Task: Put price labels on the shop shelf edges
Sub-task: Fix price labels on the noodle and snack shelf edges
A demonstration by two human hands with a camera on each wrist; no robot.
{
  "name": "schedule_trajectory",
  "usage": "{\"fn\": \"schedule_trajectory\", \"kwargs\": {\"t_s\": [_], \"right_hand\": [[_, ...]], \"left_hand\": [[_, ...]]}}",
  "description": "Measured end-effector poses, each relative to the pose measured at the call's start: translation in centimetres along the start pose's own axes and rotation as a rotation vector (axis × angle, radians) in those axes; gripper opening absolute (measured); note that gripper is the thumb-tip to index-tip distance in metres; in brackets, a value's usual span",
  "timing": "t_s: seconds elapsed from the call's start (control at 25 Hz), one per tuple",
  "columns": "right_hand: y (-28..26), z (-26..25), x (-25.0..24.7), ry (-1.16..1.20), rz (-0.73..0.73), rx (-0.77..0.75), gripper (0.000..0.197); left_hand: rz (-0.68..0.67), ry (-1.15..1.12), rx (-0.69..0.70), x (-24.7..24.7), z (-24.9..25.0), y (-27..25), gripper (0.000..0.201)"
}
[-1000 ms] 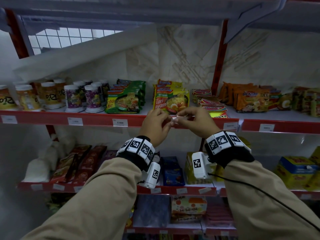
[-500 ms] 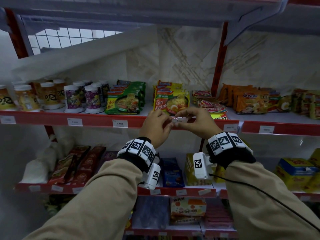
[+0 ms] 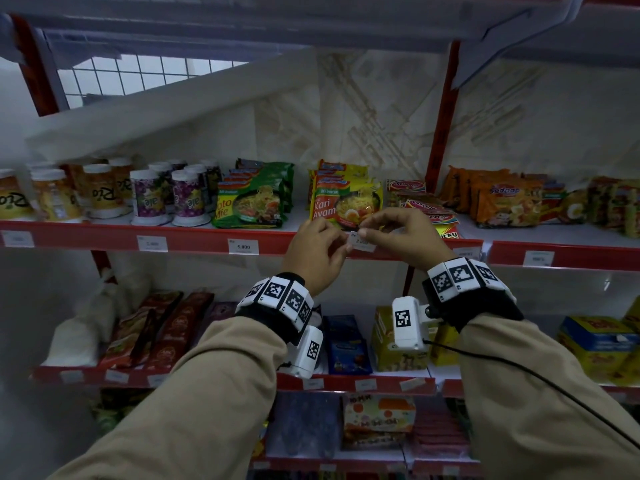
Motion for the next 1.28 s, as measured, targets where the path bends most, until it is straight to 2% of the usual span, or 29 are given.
{"fn": "schedule_trajectory", "kwargs": {"t_s": [0.12, 0.28, 0.36, 0.52, 0.72, 0.84, 1.12, 1.28], "right_hand": [[-0.3, 0.2, 0.2, -0.139, -0.070, -0.004, 0.012], [0.2, 0.3, -0.6, -0.201, 0.046, -0.030, 0.014], [0.4, 0.2, -0.9, -0.260, 0.085, -0.054, 0.016], [0.4, -0.1, 0.1, -0.368, 0.035, -0.111, 0.017], [0.1, -0.3, 1.4, -0.442, -0.011, -0.178, 0.018], [0.1, 0.1, 1.2, -0.508, -0.021, -0.167, 0.021], [0.2, 0.7, 1.4, -0.662, -0.045, -0.170, 0.008], [0.2, 0.8, 1.4, -0.692, -0.063, -0.173, 0.013]], "left_hand": [[0.003, 0.003, -0.005, 0.0, -0.1, 0.0, 0.019], [0.018, -0.029, 0.009, -0.1, 0.0, -0.2, 0.020], [0.027, -0.070, -0.002, -0.4, -0.1, -0.3, 0.027], [0.016, -0.079, -0.040, -0.5, -0.2, -0.3, 0.042], [-0.030, 0.013, -0.027, -0.2, -0.1, 0.1, 0.017], [-0.066, 0.046, -0.036, -0.2, -0.1, 0.2, 0.018], [-0.125, 0.099, -0.034, -0.1, 0.1, 0.4, 0.024], [-0.138, 0.119, 0.003, -0.2, 0.1, 0.4, 0.023]]}}
Point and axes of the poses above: each hand's wrist, its own y-axis towards the middle knuckle, its own x-axis out of the palm, z = x × y, the point moved 7 cm from there along y, towards the middle knuckle, and after that the axes turned 4 degrees about x, right-handed, at the moved point
